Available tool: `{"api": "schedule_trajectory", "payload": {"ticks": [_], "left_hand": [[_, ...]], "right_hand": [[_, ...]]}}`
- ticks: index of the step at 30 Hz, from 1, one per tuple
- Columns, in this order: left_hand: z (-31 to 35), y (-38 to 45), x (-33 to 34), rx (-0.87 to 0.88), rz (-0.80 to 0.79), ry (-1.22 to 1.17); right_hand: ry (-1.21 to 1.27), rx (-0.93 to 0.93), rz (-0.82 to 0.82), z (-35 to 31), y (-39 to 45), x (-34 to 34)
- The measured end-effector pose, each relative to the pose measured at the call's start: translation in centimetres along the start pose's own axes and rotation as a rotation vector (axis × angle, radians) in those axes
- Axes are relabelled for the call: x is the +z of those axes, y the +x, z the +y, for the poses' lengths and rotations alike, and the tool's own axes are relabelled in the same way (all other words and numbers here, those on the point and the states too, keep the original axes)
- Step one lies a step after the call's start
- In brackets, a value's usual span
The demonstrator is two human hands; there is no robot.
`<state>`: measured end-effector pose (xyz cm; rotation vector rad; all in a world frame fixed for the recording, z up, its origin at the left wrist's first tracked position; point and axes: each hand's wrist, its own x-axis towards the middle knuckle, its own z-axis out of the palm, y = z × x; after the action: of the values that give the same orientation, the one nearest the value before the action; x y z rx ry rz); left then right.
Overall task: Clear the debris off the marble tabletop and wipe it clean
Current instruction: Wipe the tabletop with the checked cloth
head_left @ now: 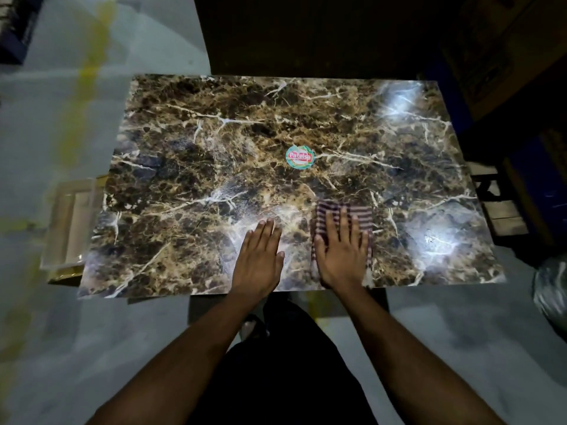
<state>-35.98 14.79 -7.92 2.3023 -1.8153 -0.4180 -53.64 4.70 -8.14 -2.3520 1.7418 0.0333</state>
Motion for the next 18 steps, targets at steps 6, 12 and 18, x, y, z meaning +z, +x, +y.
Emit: {"api": "schedule_trajectory", "payload": {"ticks": [6,12,18], "left_hand": [[2.6,0.8,0.5,0.02,-0.014,-0.032],[2.3,4.5,0.3,0.026,0.001,-0.018],[2.8,9.6,0.2,0.031,0.006,0.03]], "right_hand": [[0.026,-0.202,-0.063,-2.6,-0.4,0.5],[-0.015,0.026,-0.01,3.7,3.8,-0.9],[0.033,-0.152,-0.004,-0.1,3.2,-0.3]]}}
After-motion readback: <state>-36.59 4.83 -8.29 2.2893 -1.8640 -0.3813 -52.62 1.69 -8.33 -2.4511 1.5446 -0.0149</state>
